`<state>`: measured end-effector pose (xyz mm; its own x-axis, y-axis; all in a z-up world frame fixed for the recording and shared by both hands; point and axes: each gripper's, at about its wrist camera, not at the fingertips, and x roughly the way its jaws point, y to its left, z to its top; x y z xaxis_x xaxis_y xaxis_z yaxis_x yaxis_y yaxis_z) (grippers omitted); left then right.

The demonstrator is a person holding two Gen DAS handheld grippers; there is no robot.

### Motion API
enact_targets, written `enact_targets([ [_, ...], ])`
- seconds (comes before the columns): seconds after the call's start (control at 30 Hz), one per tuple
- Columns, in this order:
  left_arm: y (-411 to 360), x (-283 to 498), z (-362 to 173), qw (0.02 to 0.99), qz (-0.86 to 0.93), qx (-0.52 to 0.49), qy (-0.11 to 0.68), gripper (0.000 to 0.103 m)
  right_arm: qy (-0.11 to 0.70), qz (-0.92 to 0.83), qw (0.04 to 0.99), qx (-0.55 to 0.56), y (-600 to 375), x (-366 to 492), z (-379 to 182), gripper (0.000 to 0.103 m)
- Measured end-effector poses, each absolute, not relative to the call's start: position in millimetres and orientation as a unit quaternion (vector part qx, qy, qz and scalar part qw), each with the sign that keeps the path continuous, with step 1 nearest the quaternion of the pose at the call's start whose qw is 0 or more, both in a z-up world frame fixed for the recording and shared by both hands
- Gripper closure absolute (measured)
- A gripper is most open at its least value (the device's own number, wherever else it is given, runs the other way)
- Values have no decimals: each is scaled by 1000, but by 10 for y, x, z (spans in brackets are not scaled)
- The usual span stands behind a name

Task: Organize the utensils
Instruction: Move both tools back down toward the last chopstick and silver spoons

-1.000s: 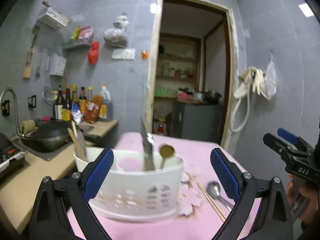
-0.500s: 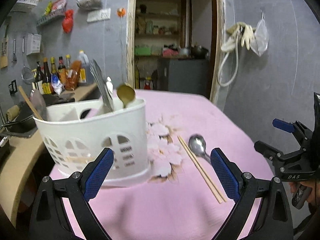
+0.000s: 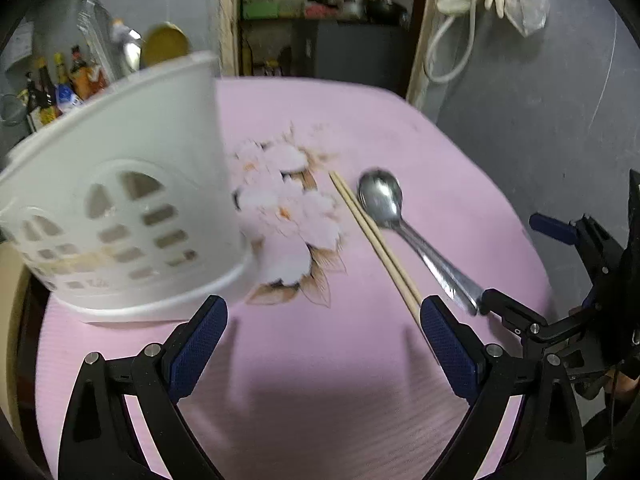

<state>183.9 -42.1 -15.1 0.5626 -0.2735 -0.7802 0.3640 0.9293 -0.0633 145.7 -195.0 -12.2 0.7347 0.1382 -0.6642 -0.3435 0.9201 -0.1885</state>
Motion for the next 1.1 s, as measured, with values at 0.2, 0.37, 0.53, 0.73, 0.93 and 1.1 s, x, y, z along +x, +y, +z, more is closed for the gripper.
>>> enact_targets([
  [0.2,-528,1961,-271,864,-190,54,464,9,348,145,911,-165,-1911,1431,-159,0],
  [0.37,-620,2017,-313,860,-179,77,472,9,350,142,911,-166,-1909,1432,-157,0],
  [0.53,-683,2068,-353,857,-173,94,476,9,344,122,918,-157,-1970,1461,-145,0],
  [0.73,-725,2109,-374,855,-169,102,479,9,348,143,914,-149,-1979,1429,-160,0],
  [0.93,-783,2167,-380,854,-165,107,481,13,352,152,908,-170,-1909,1409,-188,0],
  [1.1,-888,2213,-371,853,-173,117,479,33,359,151,905,-173,-1899,1431,-201,0],
])
